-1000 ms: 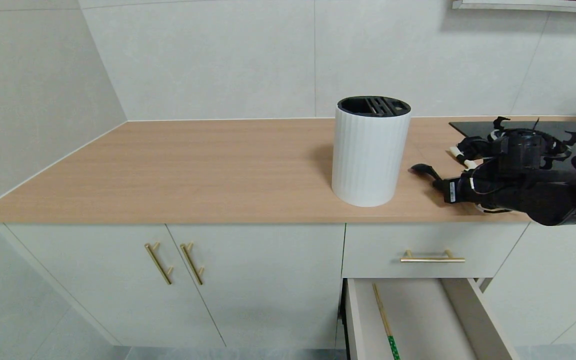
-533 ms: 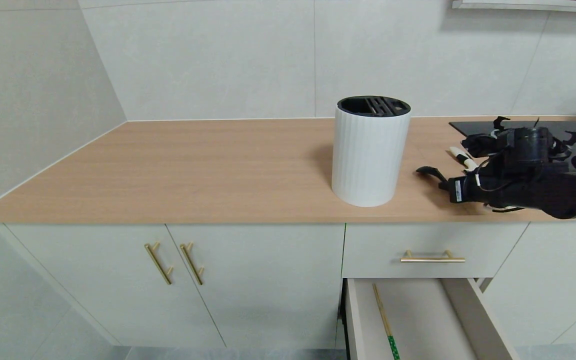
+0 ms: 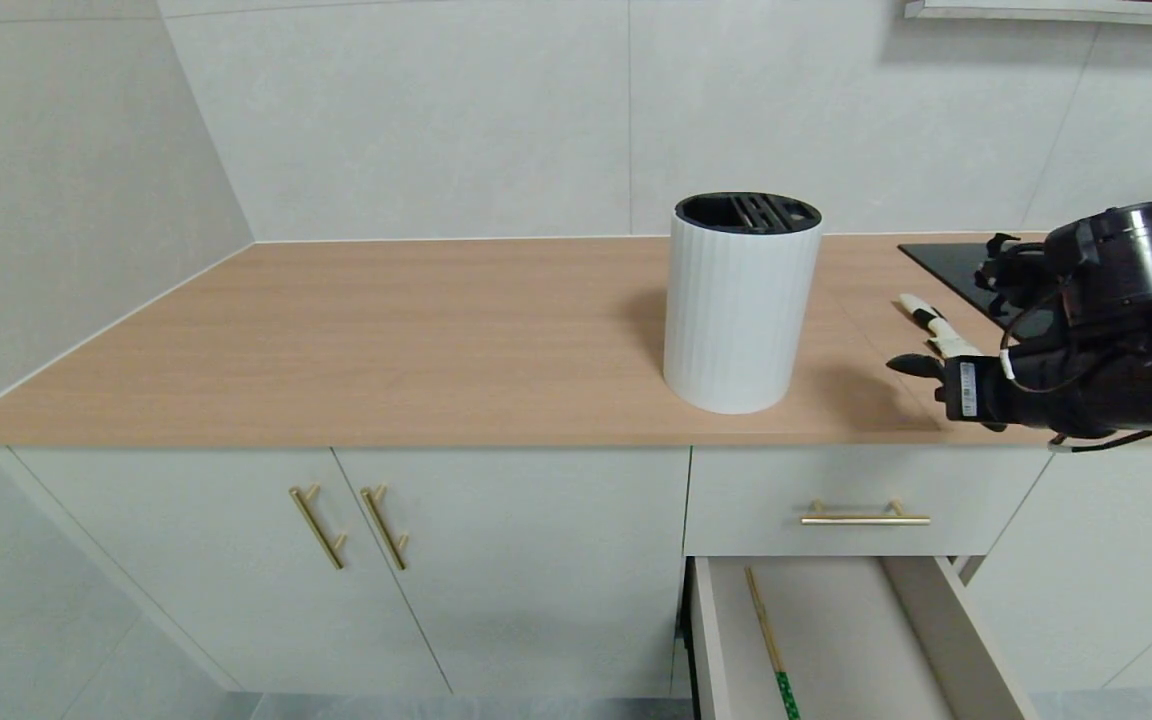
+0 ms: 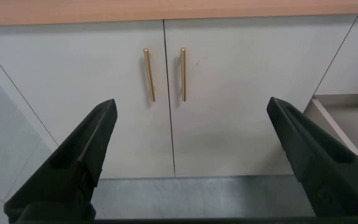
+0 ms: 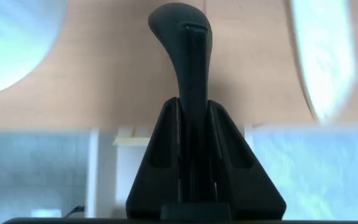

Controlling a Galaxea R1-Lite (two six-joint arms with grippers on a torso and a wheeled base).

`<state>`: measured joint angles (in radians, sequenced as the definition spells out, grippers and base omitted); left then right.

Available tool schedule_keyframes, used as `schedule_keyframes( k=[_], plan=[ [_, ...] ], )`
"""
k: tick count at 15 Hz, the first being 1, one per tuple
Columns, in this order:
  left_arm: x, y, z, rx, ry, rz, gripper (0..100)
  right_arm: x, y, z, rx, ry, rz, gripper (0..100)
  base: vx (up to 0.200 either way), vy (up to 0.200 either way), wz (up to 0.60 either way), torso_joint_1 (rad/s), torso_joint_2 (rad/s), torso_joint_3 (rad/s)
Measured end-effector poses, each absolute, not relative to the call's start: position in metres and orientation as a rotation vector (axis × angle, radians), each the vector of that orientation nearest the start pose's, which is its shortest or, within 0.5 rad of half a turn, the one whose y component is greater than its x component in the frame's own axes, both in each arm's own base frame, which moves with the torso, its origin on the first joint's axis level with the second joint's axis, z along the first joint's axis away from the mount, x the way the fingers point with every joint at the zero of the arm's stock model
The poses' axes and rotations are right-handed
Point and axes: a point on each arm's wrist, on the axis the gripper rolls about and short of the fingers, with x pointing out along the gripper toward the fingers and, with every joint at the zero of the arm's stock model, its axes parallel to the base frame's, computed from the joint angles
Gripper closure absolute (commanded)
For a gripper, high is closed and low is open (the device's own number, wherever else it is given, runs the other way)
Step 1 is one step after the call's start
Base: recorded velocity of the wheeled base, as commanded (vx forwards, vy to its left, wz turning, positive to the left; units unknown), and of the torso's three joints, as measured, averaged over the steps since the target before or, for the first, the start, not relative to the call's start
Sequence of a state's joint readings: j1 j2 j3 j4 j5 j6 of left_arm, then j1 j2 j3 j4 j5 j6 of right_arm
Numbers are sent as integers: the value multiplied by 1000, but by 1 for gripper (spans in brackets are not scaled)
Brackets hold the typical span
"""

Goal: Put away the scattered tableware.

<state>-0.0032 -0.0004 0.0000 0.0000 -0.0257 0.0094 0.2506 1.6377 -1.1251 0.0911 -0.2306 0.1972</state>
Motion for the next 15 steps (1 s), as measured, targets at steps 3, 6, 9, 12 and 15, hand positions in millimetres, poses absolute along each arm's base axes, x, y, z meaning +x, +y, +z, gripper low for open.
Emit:
schedule_keyframes(
  k=[3, 6, 9, 12, 15],
  plan=[
    [-23, -1, 75, 9, -1, -29, 0, 229, 75, 214, 26, 615, 21, 100, 0, 0, 0, 0, 0, 0],
    [-23, -1, 75, 9, -1, -29, 0, 190, 71, 202, 5, 635, 61, 100, 0, 0, 0, 0, 0, 0],
    [-23, -1, 76, 9, -1, -29, 0, 175, 67, 200, 7, 626, 74, 100, 0, 0, 0, 0, 0, 0],
    [-23, -1, 76, 9, -1, -29, 0, 173, 68, 197, 3, 635, 81, 100, 0, 0, 0, 0, 0, 0],
    [-23, -1, 75, 9, -1, -29, 0, 174, 69, 195, -1, 644, 80, 100, 0, 0, 0, -111, 263, 162]
  ],
)
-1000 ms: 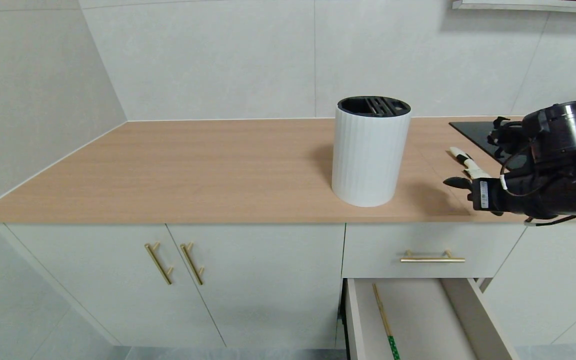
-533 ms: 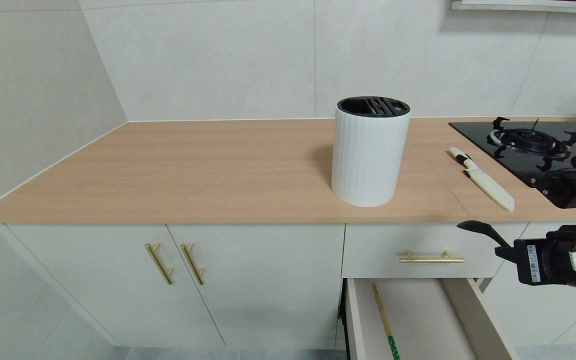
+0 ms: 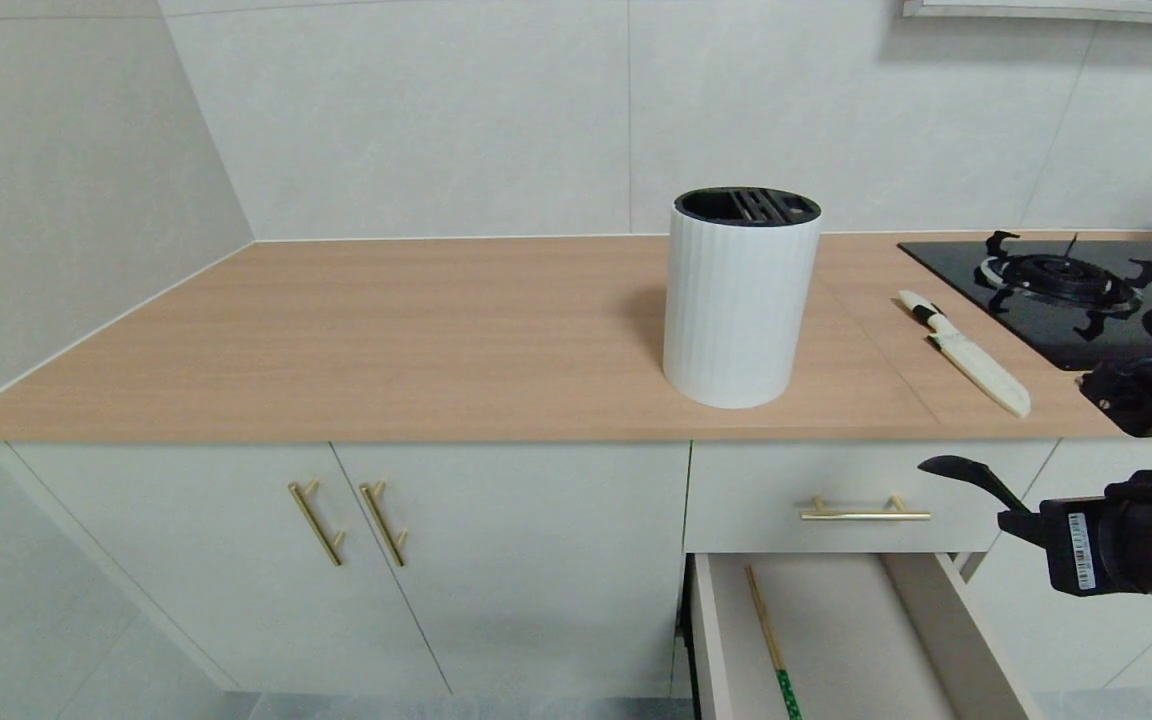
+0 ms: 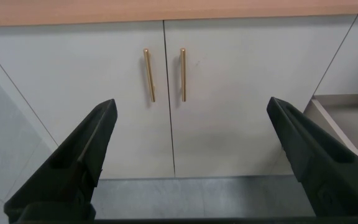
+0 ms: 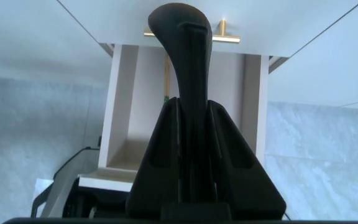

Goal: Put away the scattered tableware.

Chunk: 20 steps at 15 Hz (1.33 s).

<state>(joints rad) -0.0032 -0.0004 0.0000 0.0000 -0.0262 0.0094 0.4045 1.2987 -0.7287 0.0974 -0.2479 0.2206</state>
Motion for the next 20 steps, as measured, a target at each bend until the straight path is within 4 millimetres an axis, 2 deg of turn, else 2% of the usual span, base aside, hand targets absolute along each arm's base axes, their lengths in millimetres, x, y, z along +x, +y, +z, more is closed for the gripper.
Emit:
schedule_keyframes(
  k=[15, 20],
  plan=[
    [-23, -1, 75, 9, 0, -29, 0, 187, 74, 177, -28, 729, 67, 100, 0, 0, 0, -166, 457, 295],
    [-23, -1, 75, 9, -1, -29, 0, 192, 76, 170, -22, 699, 73, 100, 0, 0, 0, -31, 128, 87]
  ],
)
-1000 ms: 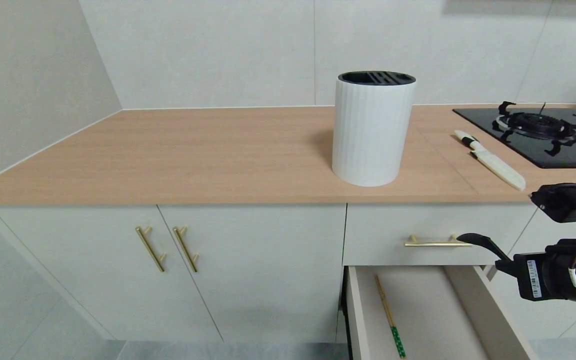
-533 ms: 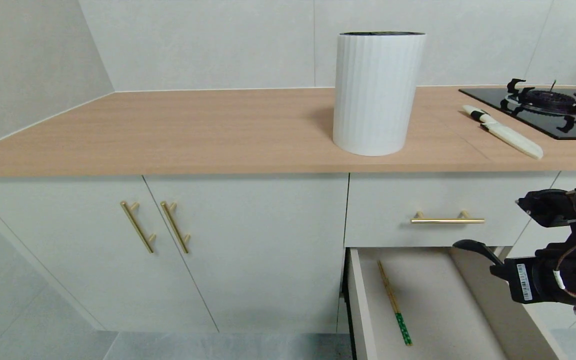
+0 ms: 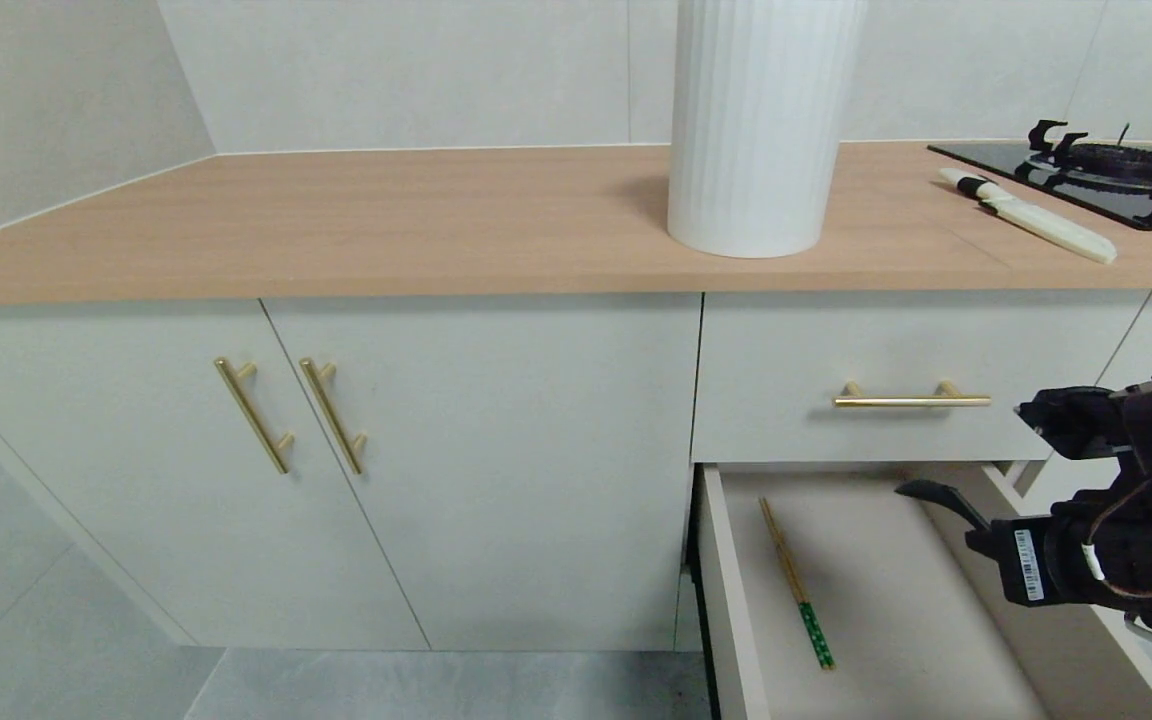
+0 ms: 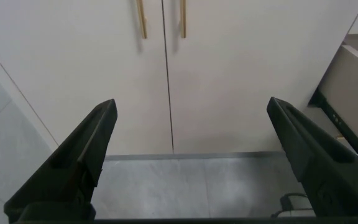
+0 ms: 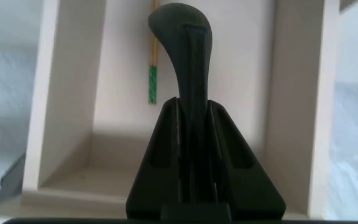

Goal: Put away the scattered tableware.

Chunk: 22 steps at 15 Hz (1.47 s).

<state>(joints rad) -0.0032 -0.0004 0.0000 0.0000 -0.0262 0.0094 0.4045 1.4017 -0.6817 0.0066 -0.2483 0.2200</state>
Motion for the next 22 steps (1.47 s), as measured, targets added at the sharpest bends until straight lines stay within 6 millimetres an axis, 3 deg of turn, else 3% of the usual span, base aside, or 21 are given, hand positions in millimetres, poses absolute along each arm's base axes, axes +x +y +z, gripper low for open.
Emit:
schedule_keyframes(
  k=[9, 17, 22],
  plan=[
    [-23, -1, 75, 9, -1, -29, 0, 204, 81, 151, -48, 768, 64, 100, 0, 0, 0, 0, 0, 0],
    [-23, -1, 75, 9, -1, -29, 0, 252, 96, 94, -30, 775, 26, 100, 0, 0, 0, 0, 0, 0],
    [-23, -1, 75, 9, -1, -29, 0, 279, 101, 38, -49, 724, -64, 100, 0, 0, 0, 0, 0, 0]
  ],
)
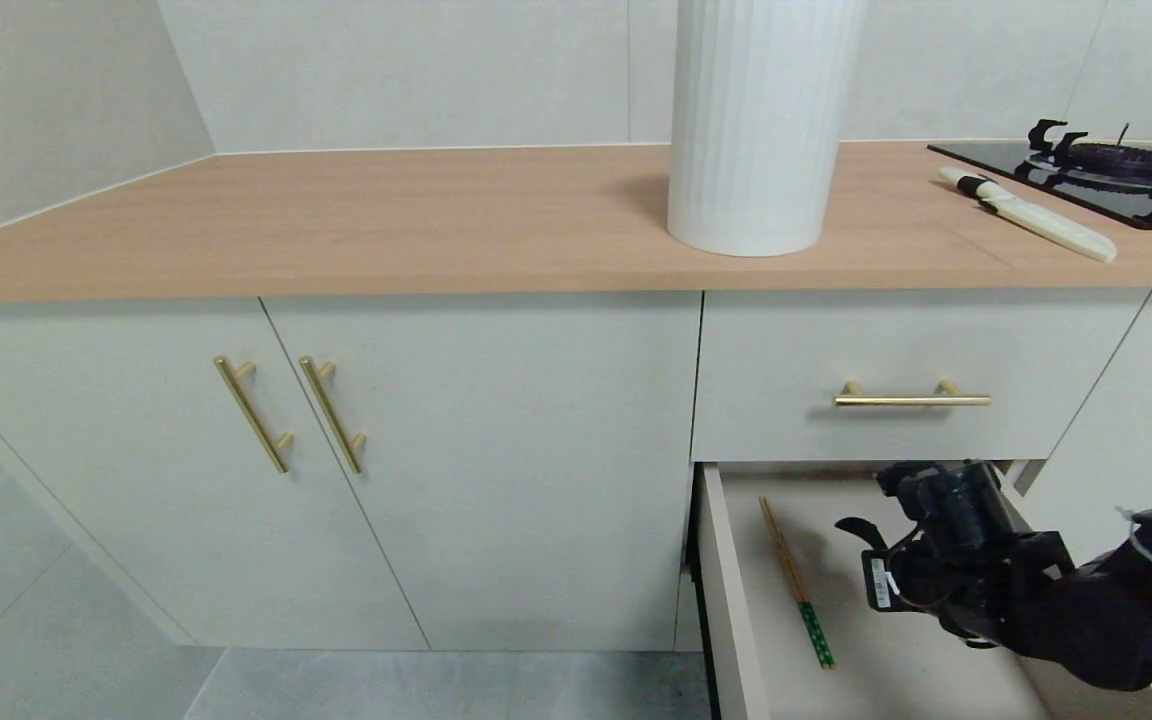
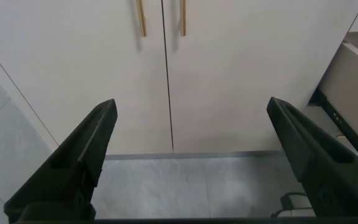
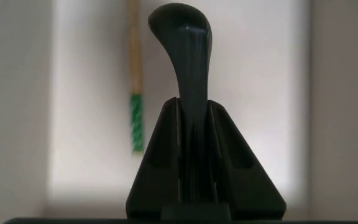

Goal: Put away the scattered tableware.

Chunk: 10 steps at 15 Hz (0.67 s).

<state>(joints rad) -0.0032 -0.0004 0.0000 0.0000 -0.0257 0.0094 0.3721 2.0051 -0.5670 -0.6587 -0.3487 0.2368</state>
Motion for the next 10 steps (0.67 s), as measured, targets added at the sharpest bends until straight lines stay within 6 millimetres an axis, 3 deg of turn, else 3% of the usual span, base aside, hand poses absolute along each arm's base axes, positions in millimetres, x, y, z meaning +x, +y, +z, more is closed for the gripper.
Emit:
schedule_keyframes(
  k=[5, 10],
  plan=[
    [-23, -1, 76, 9, -1, -29, 0, 291, 100, -8, -71, 760, -107, 100, 0, 0, 0, 0, 0, 0],
    [-23, -1, 75, 9, -1, -30, 0, 299, 97, -34, -75, 754, -129, 100, 0, 0, 0, 0, 0, 0]
  ],
)
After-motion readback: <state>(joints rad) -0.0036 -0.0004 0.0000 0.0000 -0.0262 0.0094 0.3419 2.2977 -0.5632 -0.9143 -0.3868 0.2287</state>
